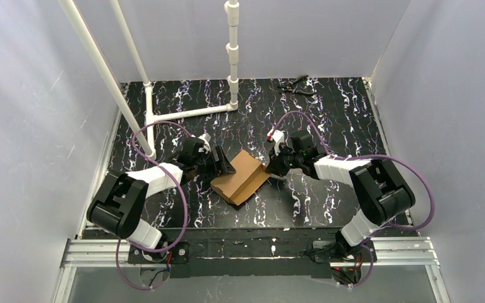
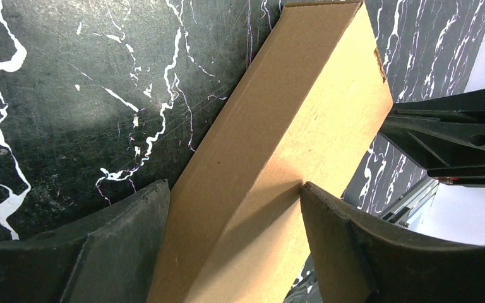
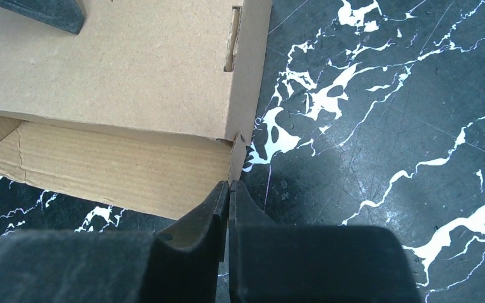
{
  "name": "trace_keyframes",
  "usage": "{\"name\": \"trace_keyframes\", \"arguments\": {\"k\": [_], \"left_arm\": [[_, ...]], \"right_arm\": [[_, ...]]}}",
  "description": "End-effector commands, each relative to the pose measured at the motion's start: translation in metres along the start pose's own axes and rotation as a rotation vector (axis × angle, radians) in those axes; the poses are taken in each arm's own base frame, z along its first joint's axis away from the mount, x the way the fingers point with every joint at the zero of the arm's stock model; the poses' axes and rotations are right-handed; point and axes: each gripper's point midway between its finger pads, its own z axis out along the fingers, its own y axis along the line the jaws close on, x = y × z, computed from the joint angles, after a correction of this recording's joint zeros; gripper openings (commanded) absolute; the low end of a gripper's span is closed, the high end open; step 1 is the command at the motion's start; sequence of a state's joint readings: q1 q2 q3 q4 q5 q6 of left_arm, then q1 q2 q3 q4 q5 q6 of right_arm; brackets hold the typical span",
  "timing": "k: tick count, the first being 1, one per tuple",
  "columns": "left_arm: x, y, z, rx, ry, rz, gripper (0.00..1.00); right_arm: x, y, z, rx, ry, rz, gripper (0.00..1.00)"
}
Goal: Fold the paper box
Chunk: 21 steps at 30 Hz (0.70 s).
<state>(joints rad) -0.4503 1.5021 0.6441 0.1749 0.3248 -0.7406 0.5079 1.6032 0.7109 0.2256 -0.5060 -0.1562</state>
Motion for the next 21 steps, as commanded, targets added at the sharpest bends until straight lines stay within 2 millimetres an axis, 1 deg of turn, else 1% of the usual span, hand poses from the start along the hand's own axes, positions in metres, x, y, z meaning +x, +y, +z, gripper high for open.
{"name": "trace_keyframes", "arguments": {"k": [1,8,13,21], "left_arm": [[0.016,0.023,0.003,-0.107,0.049,-0.041,0.73],[0.018,0.025,0.004,-0.114,0.051,-0.057,0.73],[0.019,0.026,0.004,-0.117,0.054,-0.058,0.73],[0.022,0.027,0.002,-0.114,0.058,-0.056,0.73]], "right_arm": [[-0.014,0.01,0.001,-0.034,-0.019,-0.037,0.11],[-0.012,0.012,0.0,-0.041,-0.017,-0.032,0.11],[-0.006,0.014,0.002,-0.053,-0.005,-0.012,0.11],[-0.002,0.011,0.001,-0.051,-0.015,0.026,0.1]]}}
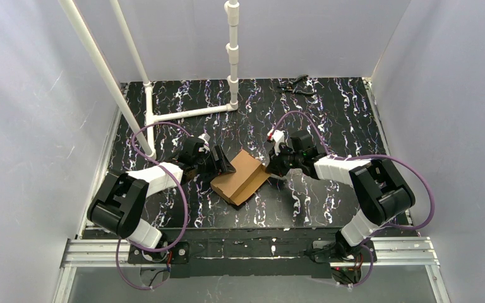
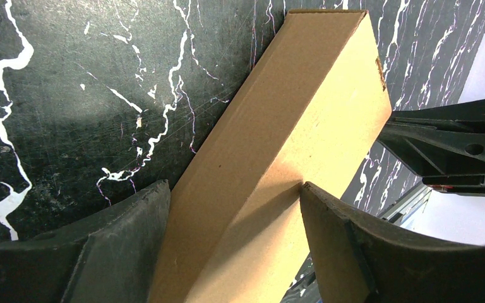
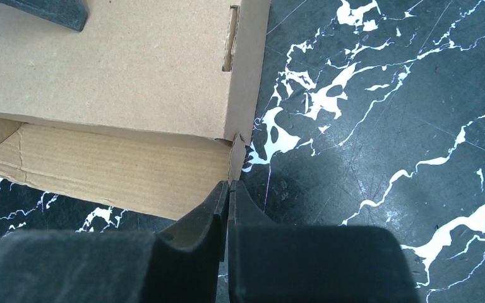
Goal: Fold the paper box
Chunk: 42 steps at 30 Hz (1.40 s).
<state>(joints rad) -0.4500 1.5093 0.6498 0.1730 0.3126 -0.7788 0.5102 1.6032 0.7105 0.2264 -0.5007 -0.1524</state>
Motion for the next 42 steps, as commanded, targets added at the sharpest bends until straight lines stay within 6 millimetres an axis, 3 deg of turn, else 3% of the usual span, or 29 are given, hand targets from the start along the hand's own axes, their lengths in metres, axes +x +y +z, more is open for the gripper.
{"name": "trace_keyframes", "arguments": {"k": [1,27,42], "left_arm": [[0.023,0.028,0.001,-0.103,0.064,-0.014,0.73],[0.026,0.027,0.005,-0.087,0.079,-0.015,0.73],[0.028,0.025,0.007,-0.076,0.098,-0.013,0.73]], "right_arm": [[-0.001,0.011,0.001,-0.054,-0.017,0.031,0.1],[0.011,0.009,-0.002,-0.048,-0.092,0.077,0.04],[0.007,0.023,0.003,-0.087,-0.081,0.025,0.04]]}}
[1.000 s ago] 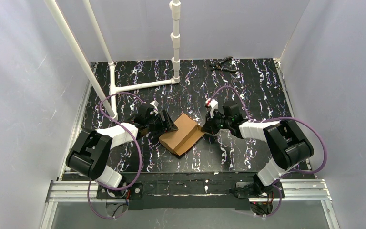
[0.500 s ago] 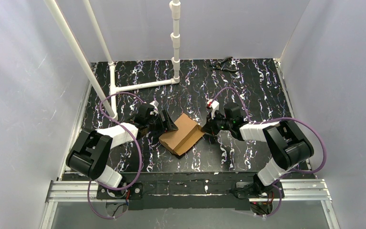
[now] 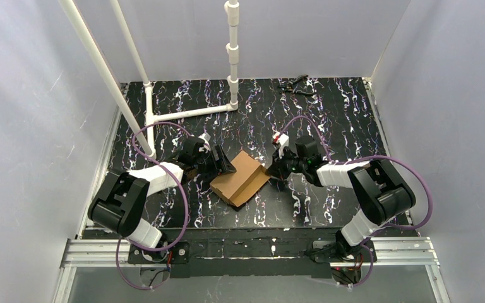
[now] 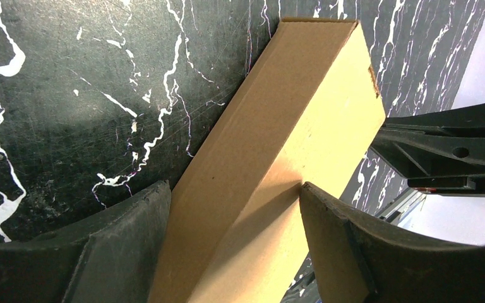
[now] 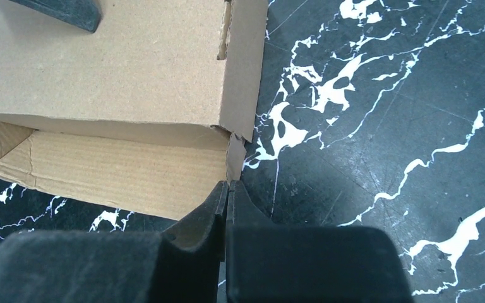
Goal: Fold the paper box
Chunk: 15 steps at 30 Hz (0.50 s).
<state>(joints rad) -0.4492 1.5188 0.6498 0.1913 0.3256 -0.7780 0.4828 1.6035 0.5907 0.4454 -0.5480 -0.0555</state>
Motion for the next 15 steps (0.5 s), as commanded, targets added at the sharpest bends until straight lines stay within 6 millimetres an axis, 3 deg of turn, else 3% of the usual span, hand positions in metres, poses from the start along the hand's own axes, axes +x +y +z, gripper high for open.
{"name": "trace_keyframes", "arguments": {"k": [1,15], "left_arm": [[0.0283,0.0272,0.0048,-0.092,0.095,-0.018,0.73],[0.0312,0.0278,0.0085,-0.088,0.12,-0.014,0.72]], "right_arm": [[0.0009,0.0221,0.0045,-0.073,0.015,-0.035,0.04],[-0.0048,0.0241,0.0072,-0.044,0.054,-0.108,0.03]]}}
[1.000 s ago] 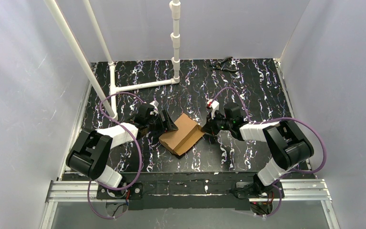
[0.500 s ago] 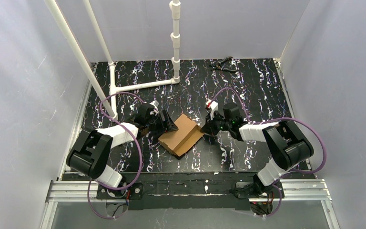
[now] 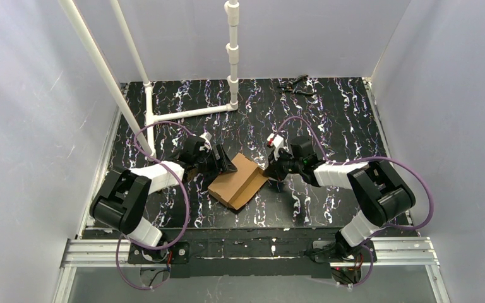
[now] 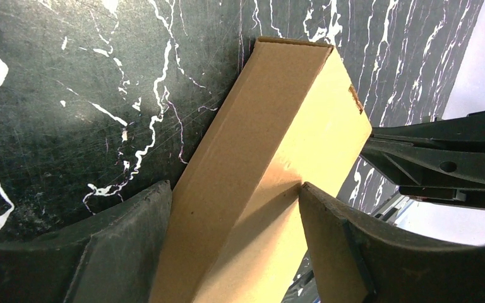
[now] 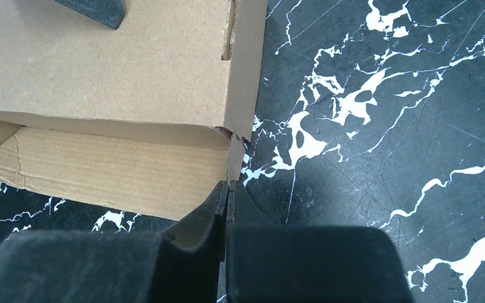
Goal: Fold the paper box
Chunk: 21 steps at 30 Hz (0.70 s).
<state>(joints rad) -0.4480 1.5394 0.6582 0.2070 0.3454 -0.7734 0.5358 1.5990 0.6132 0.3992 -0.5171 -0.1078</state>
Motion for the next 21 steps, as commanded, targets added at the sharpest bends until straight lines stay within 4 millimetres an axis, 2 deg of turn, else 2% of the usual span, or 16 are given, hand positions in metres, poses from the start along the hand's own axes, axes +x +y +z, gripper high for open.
{"name": "trace_keyframes", "arguments": {"k": [1,21], "left_arm": [[0.0321,0.0308,0.0054,-0.105,0.111,-0.021,0.72],[0.0306,0.0279,0.0063,-0.096,0.115,-0.015,0.72]], "right_arm": [[-0.0064,0.0119,0.0008,-0.027,0.025,-0.043,0.03],[-0.0116,0.0165,0.0003,-0.05,0.068,-0.102,0.05]]}}
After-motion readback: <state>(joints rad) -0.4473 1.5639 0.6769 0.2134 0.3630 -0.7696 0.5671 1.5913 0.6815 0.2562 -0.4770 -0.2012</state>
